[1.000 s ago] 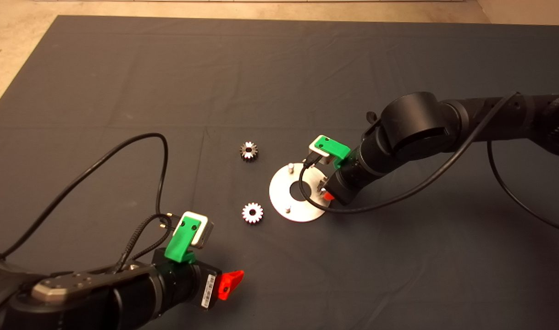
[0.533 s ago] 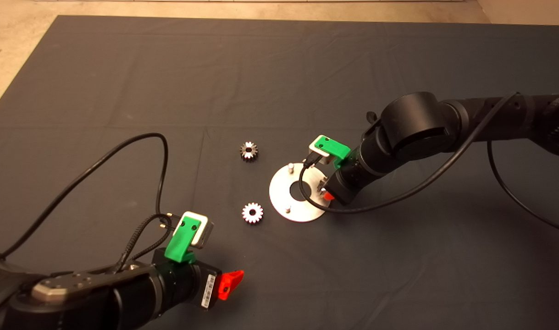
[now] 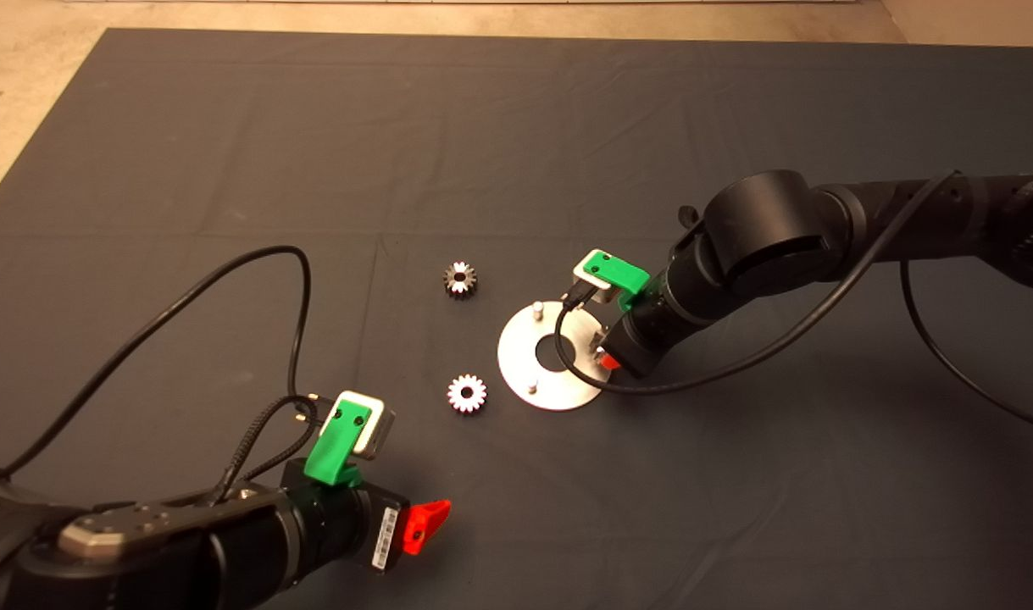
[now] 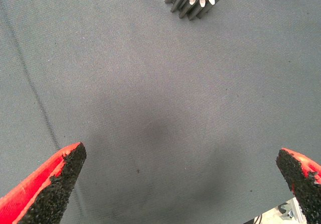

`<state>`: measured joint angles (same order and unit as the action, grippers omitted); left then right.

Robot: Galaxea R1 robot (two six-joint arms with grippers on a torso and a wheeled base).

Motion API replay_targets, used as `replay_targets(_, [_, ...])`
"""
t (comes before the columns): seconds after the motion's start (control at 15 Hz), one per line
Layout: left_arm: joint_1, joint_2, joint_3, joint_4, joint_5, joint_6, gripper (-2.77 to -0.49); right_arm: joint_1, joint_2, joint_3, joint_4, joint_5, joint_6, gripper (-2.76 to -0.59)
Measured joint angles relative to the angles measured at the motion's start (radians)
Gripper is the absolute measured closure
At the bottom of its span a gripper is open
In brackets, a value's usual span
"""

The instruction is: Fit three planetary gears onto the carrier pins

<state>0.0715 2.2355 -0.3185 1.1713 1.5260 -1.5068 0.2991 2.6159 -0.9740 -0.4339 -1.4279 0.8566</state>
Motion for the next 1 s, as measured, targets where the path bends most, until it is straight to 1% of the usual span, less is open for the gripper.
replay_targets(0.4, [0.0, 0.0, 0.0, 0.0, 0.0, 0.0, -2.76, 0.0, 0.0, 0.0, 0.0, -0.001, 0.0, -0.92])
replay_targets(0.53, [0.0, 0.0, 0.0, 0.0, 0.0, 0.0, -2.76, 0.0, 0.003, 0.0, 0.0, -0.004, 0.0, -0.92])
replay_targets(0.87, [0.0, 0.0, 0.0, 0.0, 0.0, 0.0, -2.76, 0.0, 0.008, -0.002, 0.0, -0.003, 0.002, -0.92])
replay_targets(0.93, [0.0, 0.001, 0.0, 0.0, 0.0, -0.001, -2.76, 0.0, 0.017, -0.003, -0.001, -0.01, 0.005, -0.92])
replay_targets(1.0, [0.0, 0.0, 0.0, 0.0, 0.0, -0.001, -2.76, -0.001, 0.021, -0.004, 0.0, -0.013, 0.005, -0.92])
